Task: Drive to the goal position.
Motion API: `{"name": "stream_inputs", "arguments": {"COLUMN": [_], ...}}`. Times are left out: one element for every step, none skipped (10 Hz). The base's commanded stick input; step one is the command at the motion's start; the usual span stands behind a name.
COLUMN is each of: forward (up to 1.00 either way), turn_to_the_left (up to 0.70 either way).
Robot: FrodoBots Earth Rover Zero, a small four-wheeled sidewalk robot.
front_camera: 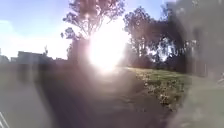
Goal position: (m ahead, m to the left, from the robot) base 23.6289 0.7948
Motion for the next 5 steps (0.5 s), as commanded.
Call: {"name": "stream_inputs", "arguments": {"forward": [1.00, 1.00, 1.00, 1.00, 1.00], "turn_to_the_left": [0.00, -0.33, -0.20, -0.06, 0.00]}}
